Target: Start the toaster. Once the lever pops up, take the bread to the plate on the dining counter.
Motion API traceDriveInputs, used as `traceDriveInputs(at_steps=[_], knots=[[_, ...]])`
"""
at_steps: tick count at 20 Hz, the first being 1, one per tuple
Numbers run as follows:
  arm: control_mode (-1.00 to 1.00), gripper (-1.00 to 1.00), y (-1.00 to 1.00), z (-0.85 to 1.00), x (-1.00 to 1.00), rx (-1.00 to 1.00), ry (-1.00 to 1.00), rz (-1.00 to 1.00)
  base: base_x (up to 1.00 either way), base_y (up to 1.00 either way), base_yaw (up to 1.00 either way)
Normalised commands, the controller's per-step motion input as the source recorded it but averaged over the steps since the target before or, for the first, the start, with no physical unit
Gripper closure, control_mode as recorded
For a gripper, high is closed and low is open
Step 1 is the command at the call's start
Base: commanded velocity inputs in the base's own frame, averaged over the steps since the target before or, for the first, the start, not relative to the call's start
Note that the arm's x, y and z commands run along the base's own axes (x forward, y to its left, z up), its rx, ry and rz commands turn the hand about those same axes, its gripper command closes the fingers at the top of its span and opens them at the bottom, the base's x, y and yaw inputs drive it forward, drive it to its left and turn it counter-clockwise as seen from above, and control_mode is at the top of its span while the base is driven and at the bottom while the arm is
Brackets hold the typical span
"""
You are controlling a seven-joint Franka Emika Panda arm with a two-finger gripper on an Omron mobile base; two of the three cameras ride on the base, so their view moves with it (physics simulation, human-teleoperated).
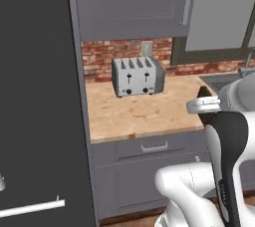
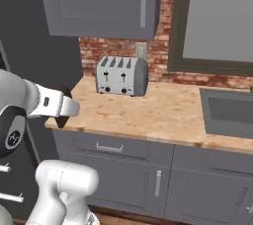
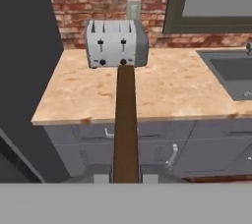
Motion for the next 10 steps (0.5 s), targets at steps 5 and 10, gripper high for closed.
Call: traceDriveInputs(at_steps=[5, 10], knots=[[1.0, 1.0, 0.0, 0.0, 0.0, 0.0, 0.0, 0.0, -0.62, -0.16, 0.17], [1.0, 1.0, 0.0, 0.0, 0.0, 0.0, 0.0, 0.0, -0.28, -0.26, 0.46]])
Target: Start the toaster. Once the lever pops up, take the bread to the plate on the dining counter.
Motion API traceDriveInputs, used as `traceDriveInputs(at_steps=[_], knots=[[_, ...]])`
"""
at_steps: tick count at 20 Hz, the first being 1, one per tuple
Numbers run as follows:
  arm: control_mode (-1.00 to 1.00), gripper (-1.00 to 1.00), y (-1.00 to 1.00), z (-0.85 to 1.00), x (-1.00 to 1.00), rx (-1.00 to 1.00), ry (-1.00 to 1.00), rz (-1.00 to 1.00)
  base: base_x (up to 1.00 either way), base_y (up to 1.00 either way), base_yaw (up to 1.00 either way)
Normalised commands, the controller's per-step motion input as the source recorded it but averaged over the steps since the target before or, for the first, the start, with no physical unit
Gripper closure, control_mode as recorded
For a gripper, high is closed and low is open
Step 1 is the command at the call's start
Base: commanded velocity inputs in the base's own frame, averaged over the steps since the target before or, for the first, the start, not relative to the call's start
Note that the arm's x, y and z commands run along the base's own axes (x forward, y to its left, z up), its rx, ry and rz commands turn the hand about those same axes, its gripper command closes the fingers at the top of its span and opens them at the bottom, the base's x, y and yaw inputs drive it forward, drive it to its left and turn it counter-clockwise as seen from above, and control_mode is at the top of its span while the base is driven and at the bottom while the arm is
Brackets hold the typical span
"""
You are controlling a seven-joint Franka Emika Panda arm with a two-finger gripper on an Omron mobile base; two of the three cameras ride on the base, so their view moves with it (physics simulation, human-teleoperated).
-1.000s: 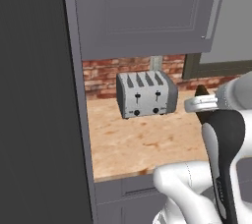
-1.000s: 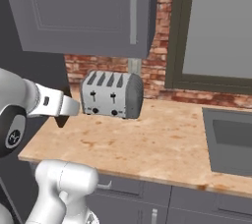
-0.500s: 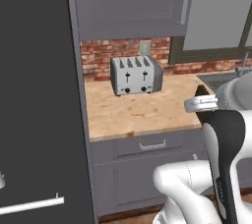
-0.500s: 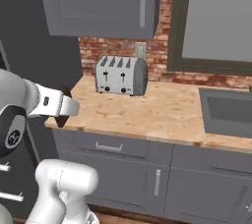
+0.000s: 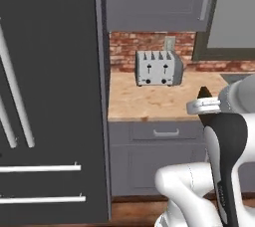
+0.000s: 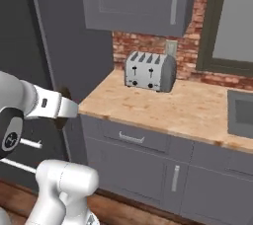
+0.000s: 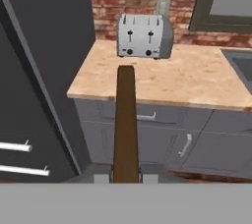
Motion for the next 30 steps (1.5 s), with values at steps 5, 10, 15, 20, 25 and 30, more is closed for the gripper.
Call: traceDriveInputs(at_steps=[5, 10, 15, 20, 25, 30], knots=[[1.0, 1.0, 0.0, 0.0, 0.0, 0.0, 0.0, 0.0, -0.27, -0.19, 0.56], [1.0, 1.0, 0.0, 0.0, 0.0, 0.0, 0.0, 0.0, -0.3, -0.15, 0.56], [1.0, 1.0, 0.0, 0.0, 0.0, 0.0, 0.0, 0.0, -0.2, -0.11, 0.6], [1.0, 1.0, 0.0, 0.0, 0.0, 0.0, 0.0, 0.0, -0.12, -0.05, 0.63], [1.0, 1.0, 0.0, 0.0, 0.0, 0.0, 0.0, 0.0, -0.02, -0.1, 0.64], [1.0, 1.0, 0.0, 0.0, 0.0, 0.0, 0.0, 0.0, 0.0, -0.09, 0.67]])
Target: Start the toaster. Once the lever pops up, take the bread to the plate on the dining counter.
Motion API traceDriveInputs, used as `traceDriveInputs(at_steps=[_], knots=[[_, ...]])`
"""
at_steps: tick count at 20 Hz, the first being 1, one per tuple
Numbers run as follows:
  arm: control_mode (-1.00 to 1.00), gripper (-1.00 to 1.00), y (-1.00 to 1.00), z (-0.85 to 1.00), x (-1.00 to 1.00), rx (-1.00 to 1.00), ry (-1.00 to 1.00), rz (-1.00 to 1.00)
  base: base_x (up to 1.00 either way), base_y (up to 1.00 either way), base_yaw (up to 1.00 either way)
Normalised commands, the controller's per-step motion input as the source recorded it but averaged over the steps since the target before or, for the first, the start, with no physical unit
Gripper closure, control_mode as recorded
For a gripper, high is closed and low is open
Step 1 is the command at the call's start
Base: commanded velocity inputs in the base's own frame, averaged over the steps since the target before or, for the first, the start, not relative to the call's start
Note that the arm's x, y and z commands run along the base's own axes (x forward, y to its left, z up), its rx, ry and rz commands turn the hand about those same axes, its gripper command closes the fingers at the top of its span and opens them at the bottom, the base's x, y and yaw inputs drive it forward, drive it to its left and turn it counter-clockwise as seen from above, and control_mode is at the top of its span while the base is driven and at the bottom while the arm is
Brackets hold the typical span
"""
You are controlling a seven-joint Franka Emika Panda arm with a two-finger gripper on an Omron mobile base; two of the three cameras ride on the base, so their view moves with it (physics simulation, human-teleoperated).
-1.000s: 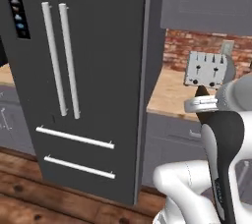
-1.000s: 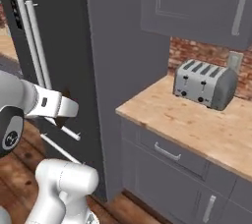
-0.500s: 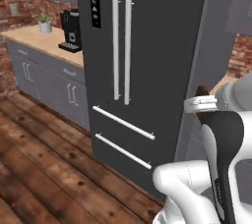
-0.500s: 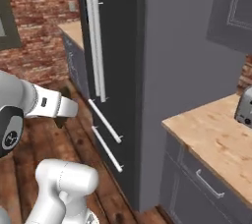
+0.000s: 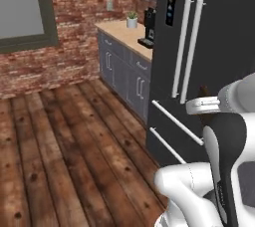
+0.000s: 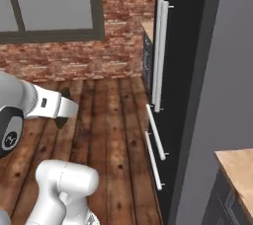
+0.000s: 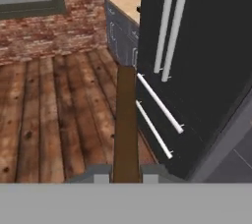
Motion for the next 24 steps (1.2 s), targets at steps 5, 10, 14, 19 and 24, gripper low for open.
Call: traceDriveInputs(at_steps=[5, 10, 14, 19, 24], knots=[[1.0, 1.0, 0.0, 0.0, 0.0, 0.0, 0.0, 0.0, 0.0, -0.03, 0.65], [1.0, 1.0, 0.0, 0.0, 0.0, 0.0, 0.0, 0.0, 0.0, -0.05, 0.63], [1.0, 1.0, 0.0, 0.0, 0.0, 0.0, 0.0, 0.0, 0.0, -0.08, 0.59], [1.0, 1.0, 0.0, 0.0, 0.0, 0.0, 0.0, 0.0, 0.0, -0.06, 0.54], [1.0, 1.0, 0.0, 0.0, 0.0, 0.0, 0.0, 0.0, 0.0, -0.01, 0.49]])
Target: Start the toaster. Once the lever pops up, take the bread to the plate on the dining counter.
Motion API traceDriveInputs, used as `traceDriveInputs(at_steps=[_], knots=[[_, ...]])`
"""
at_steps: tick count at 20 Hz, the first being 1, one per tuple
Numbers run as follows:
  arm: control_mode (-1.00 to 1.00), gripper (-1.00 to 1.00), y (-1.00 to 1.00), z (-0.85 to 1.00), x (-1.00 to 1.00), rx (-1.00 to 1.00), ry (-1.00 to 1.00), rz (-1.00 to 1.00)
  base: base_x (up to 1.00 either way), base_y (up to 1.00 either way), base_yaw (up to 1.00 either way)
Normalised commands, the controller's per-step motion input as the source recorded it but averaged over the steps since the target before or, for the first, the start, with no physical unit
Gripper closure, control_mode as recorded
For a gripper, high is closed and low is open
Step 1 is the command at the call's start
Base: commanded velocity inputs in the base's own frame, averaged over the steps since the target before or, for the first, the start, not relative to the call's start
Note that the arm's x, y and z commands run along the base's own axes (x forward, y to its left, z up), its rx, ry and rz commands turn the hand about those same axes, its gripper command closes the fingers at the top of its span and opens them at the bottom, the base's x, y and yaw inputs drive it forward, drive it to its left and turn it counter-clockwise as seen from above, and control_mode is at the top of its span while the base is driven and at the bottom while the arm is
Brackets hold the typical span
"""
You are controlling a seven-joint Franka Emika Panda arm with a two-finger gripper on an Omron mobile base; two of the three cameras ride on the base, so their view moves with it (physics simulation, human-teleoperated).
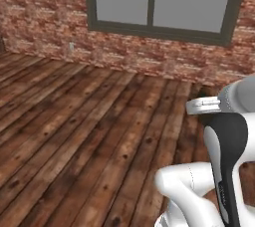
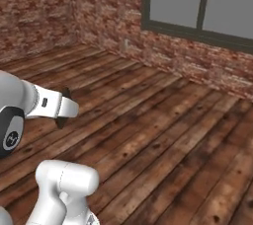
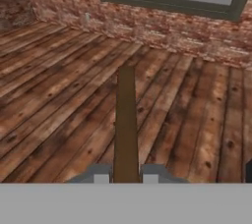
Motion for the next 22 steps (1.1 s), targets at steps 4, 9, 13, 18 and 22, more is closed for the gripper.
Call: traceDriveInputs(at_steps=[4, 9, 13, 18, 22], knots=[[1.0, 1.0, 0.0, 0.0, 0.0, 0.0, 0.0, 0.0, 0.0, 0.0, 0.47], [1.0, 1.0, 0.0, 0.0, 0.0, 0.0, 0.0, 0.0, 0.0, 0.0, 0.46], [1.0, 1.0, 0.0, 0.0, 0.0, 0.0, 0.0, 0.0, 0.0, 0.0, 0.49], [1.0, 1.0, 0.0, 0.0, 0.0, 0.0, 0.0, 0.0, 0.08, 0.0, 0.44], [1.0, 1.0, 0.0, 0.0, 0.0, 0.0, 0.0, 0.0, 0.16, 0.0, 0.39]])
